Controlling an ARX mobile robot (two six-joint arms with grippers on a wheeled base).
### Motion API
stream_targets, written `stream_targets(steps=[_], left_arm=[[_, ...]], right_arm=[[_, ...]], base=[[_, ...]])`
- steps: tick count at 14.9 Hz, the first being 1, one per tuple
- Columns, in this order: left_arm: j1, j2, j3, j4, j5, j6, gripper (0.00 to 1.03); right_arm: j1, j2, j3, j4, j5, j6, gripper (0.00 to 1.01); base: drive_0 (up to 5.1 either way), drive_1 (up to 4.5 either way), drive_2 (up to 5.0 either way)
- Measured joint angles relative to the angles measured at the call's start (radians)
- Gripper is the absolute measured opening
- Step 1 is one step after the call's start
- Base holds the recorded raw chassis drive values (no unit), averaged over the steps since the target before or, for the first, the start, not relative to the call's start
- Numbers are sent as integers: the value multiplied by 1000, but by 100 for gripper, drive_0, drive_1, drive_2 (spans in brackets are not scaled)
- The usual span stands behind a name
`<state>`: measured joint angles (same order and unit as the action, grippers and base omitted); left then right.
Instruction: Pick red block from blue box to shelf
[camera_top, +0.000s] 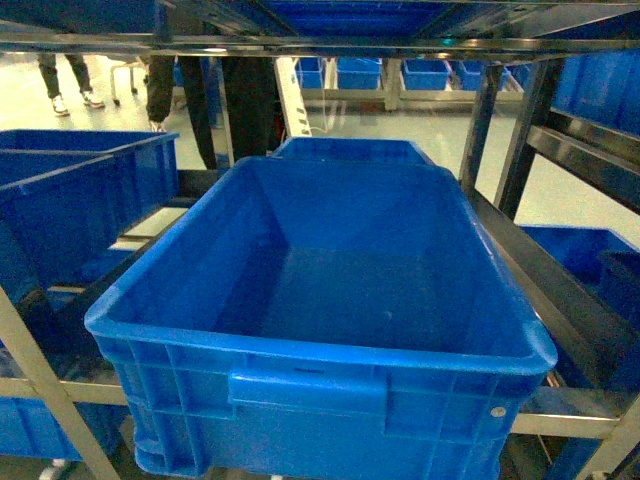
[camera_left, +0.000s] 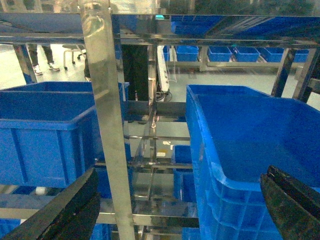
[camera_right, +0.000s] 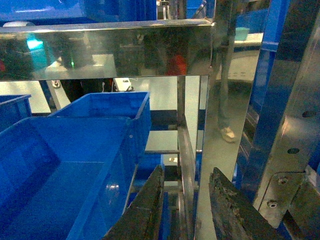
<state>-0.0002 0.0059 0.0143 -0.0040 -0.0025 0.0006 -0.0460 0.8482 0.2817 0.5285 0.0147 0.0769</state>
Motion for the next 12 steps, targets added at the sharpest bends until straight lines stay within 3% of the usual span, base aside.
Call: stream_targets(steps=[12], left_arm=[[0,0,0,0,0,0,98]], right_arm=[[0,0,0,0,0,0,24]], base=[[0,0,0]])
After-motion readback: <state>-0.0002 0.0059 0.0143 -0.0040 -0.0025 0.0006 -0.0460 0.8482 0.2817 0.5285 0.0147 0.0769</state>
